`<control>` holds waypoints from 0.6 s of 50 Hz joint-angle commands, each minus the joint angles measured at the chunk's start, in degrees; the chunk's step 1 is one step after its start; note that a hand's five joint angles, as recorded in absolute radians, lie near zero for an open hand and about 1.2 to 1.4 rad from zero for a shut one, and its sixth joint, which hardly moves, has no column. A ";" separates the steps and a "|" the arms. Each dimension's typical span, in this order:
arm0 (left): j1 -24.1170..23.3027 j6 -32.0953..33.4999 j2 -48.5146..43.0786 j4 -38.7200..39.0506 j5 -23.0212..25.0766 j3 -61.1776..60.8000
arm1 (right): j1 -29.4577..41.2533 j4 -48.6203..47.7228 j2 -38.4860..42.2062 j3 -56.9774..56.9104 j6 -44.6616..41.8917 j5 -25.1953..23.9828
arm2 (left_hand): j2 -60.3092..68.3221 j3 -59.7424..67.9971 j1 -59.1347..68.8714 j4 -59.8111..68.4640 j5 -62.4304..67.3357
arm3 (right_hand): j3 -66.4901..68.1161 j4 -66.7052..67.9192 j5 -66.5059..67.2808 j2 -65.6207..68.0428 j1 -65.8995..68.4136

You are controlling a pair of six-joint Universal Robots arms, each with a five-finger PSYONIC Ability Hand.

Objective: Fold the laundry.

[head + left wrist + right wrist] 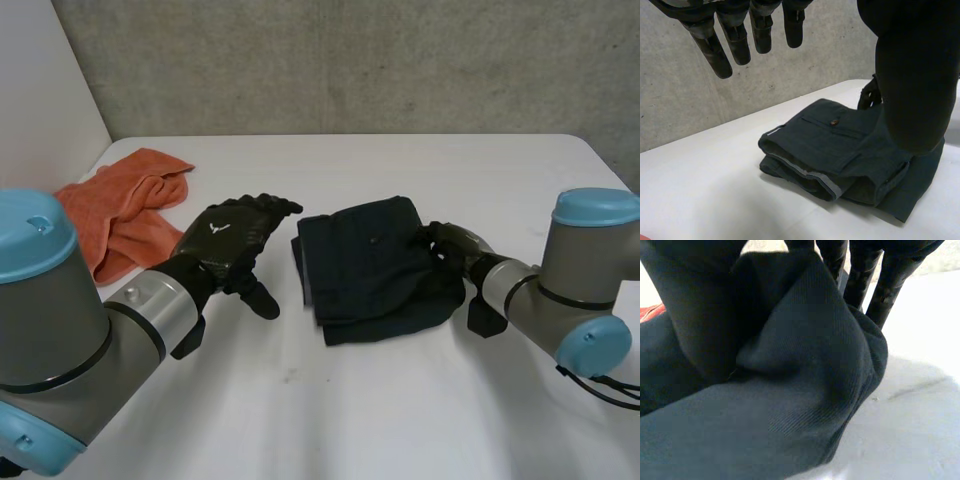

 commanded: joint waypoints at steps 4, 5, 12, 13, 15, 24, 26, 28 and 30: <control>0.03 0.01 -0.05 0.44 0.00 -0.63 | 0.30 0.68 2.70 -5.31 -3.49 0.66 | -0.33 -0.73 0.53 -0.32 -1.62 | 29.72 29.91 31.32 29.02 36.03; 0.03 0.01 -0.05 0.70 0.00 -0.63 | 0.30 0.77 2.61 -5.31 -4.02 0.74 | -0.33 -0.73 0.53 -0.32 -1.62 | 28.21 28.41 29.81 27.51 34.52; 0.03 0.01 -0.14 1.23 0.00 -0.80 | -0.22 2.70 1.65 -3.20 -5.26 0.92 | -0.33 -0.73 0.53 -0.32 -1.62 | -16.71 -16.51 -15.11 -17.41 -10.40; 0.03 -0.08 -0.14 1.23 0.00 -0.89 | -0.23 2.87 1.56 -2.94 -5.26 0.83 | -0.33 -0.73 0.53 -0.32 -1.62 | -17.05 -16.86 -15.45 -17.75 -10.74; 0.03 -0.17 -0.14 1.23 0.00 -0.98 | -0.31 3.05 1.03 -2.15 -5.26 0.92 | -0.33 -0.73 0.53 -0.32 -1.62 | -17.56 -17.36 -15.96 -18.25 -11.25; -0.06 -0.26 -0.06 1.41 0.08 -1.16 | -0.40 2.26 -2.31 2.78 -5.96 0.57 | -0.33 -0.73 0.53 -0.32 -1.62 | -17.39 -17.20 -15.79 -18.09 -11.09; -0.15 -0.26 -0.14 1.41 0.17 -1.16 | -0.40 2.26 -2.05 2.87 -5.96 0.57 | -0.33 -0.73 0.53 -0.32 -1.62 | -17.23 -17.03 -15.63 -17.92 -10.92; -0.15 -0.26 -0.14 1.41 0.17 -1.24 | -0.49 2.09 -1.70 2.78 -5.96 0.57 | -0.33 -0.73 0.53 -0.32 -1.62 | -16.39 -16.19 -14.79 -17.08 -10.08; -0.15 -0.26 -0.14 1.50 0.17 -1.24 | -0.58 1.56 -1.26 2.60 -6.05 0.57 | -0.33 -0.73 0.53 -0.32 -1.62 | -15.38 -15.18 -13.78 -16.08 -9.07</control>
